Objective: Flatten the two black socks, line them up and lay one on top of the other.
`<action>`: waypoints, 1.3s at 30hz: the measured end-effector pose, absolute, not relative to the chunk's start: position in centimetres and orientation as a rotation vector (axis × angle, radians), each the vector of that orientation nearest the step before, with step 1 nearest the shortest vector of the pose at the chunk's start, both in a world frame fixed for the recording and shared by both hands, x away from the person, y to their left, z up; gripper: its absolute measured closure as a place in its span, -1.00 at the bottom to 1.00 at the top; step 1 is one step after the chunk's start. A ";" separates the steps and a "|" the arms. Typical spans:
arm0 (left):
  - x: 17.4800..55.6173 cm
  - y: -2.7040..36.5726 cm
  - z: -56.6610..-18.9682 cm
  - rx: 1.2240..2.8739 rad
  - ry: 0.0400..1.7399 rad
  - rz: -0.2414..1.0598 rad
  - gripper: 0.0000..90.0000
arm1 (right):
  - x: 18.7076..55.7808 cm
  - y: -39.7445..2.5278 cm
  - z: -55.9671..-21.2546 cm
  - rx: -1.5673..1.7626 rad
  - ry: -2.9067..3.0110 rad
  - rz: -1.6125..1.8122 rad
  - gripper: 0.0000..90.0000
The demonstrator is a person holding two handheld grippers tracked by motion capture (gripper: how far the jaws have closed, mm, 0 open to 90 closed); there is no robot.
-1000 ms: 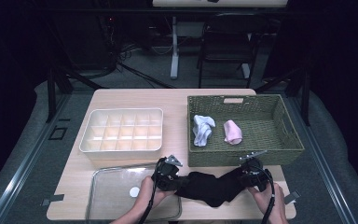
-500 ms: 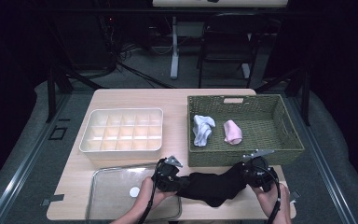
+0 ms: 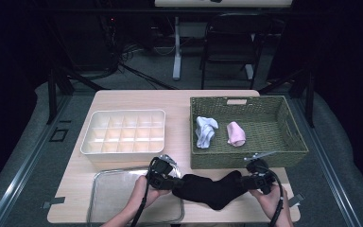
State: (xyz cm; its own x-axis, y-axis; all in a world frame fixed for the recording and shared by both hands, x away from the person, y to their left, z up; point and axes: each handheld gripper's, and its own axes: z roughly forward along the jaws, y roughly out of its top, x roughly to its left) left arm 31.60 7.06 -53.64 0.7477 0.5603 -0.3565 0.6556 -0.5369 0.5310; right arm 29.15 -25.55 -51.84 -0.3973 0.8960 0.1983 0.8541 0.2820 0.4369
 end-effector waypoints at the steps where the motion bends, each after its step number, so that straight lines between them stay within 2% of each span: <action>1: 31.6 7.0 -53.6 2.285 0.909 -0.181 0.85 | 29.0 -26.1 -51.4 1.678 2.402 0.782 0.56; 4: 31.6 7.0 -53.8 2.287 0.903 -0.184 0.85 | 28.9 -27.0 -51.2 1.697 2.324 0.733 0.61; 7: 31.5 7.0 -53.7 2.289 0.905 -0.181 0.85 | 29.4 -26.8 -52.6 1.719 2.361 0.658 0.64; 16: 31.4 6.9 -53.9 2.296 0.904 -0.176 0.84 | 29.8 -25.0 -53.9 1.690 2.439 0.573 0.41; 19: 31.3 6.8 -53.9 2.299 0.903 -0.178 0.84 | 29.8 -24.5 -54.2 1.701 2.446 0.518 0.40; 22: 31.3 6.6 -54.0 2.303 0.899 -0.175 0.84 | 29.8 -24.5 -54.3 1.706 2.456 0.529 0.56; 24: 31.2 6.5 -54.0 2.309 0.894 -0.175 0.84 | 29.8 -24.6 -54.4 1.705 2.464 0.561 0.82; 25: 31.2 6.4 -54.0 2.311 0.892 -0.174 0.84 | 29.8 -24.7 -54.3 1.699 2.467 0.570 0.88; 39: 31.5 6.6 -54.2 2.311 0.900 -0.187 0.84 | 29.3 -25.7 -53.1 1.672 2.404 0.600 0.90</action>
